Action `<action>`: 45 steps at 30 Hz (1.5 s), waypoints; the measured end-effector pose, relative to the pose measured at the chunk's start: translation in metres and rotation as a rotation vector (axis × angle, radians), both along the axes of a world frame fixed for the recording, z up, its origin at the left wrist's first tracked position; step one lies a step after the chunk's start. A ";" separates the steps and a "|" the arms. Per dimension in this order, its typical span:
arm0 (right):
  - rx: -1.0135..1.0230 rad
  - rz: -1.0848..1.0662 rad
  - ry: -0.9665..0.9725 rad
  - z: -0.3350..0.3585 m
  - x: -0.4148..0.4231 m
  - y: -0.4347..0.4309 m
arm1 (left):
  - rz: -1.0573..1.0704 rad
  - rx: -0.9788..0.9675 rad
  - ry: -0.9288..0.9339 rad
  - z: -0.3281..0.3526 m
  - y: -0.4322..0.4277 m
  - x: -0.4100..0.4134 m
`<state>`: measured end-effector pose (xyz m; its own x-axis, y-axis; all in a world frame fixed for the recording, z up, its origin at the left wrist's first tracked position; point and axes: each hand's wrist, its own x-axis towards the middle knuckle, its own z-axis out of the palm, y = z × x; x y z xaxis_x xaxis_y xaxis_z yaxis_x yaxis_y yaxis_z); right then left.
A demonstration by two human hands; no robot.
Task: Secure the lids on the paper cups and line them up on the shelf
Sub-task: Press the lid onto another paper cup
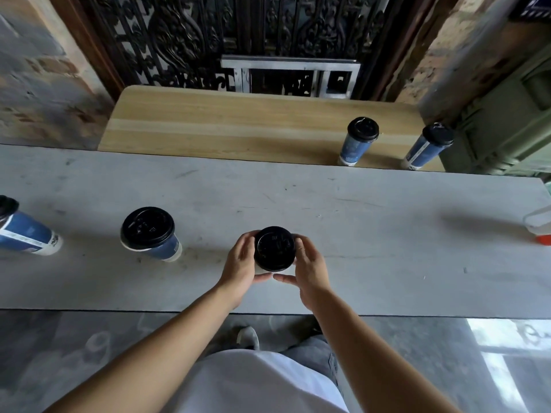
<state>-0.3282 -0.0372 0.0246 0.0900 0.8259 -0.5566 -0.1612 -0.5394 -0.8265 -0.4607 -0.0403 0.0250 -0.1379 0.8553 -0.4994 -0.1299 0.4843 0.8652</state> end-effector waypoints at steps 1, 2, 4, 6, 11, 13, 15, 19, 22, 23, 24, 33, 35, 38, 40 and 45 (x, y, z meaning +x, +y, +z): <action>-0.003 -0.014 -0.017 0.001 -0.002 0.002 | 0.014 -0.001 -0.007 0.000 0.000 0.001; -0.011 -0.029 -0.022 0.002 -0.004 0.005 | 0.023 0.000 -0.010 -0.001 0.000 0.001; -0.059 -0.042 -0.001 0.004 -0.003 0.010 | 0.026 -0.015 -0.007 -0.001 0.001 0.003; -0.097 -0.050 0.084 0.006 0.002 0.010 | 0.041 -0.051 -0.014 -0.001 0.003 0.003; -0.080 -0.138 0.174 -0.005 0.010 0.005 | 0.069 -0.139 -0.008 0.002 0.013 0.003; -0.087 -0.092 0.126 -0.006 0.012 0.004 | 0.065 -0.171 0.036 0.000 0.017 0.003; -0.105 -0.057 0.108 -0.004 0.015 0.006 | 0.037 -0.202 0.096 -0.001 0.020 0.003; -0.105 -0.032 0.106 -0.002 0.016 0.012 | -0.024 -0.177 0.171 -0.008 0.023 0.000; -0.059 -0.002 0.016 -0.002 0.013 0.013 | -0.051 -0.132 0.216 -0.012 0.026 -0.004; -0.039 0.004 -0.018 -0.003 0.012 0.012 | -0.065 -0.118 0.235 -0.013 0.026 -0.006; -0.021 0.002 -0.041 -0.003 0.011 0.011 | -0.077 -0.101 0.246 -0.014 0.026 -0.006; 0.066 -0.060 -0.097 -0.010 0.006 0.010 | -0.124 -0.009 0.158 -0.011 0.026 -0.002; 0.064 -0.064 -0.065 -0.010 0.006 0.009 | -0.136 -0.002 0.147 -0.009 0.026 -0.001; 0.013 -0.099 0.066 -0.012 0.006 0.003 | -0.102 0.002 0.132 -0.007 0.023 0.002; 0.025 -0.094 0.098 -0.014 0.005 -0.004 | -0.010 -0.039 0.100 -0.008 0.021 0.007; 0.121 -0.095 0.084 -0.020 0.003 -0.010 | 0.170 -0.125 0.009 -0.012 0.013 0.022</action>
<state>-0.3256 -0.0471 0.0047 0.1284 0.8771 -0.4629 -0.2780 -0.4162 -0.8657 -0.4390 -0.0273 0.0129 -0.2802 0.7505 -0.5985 -0.2113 0.5599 0.8011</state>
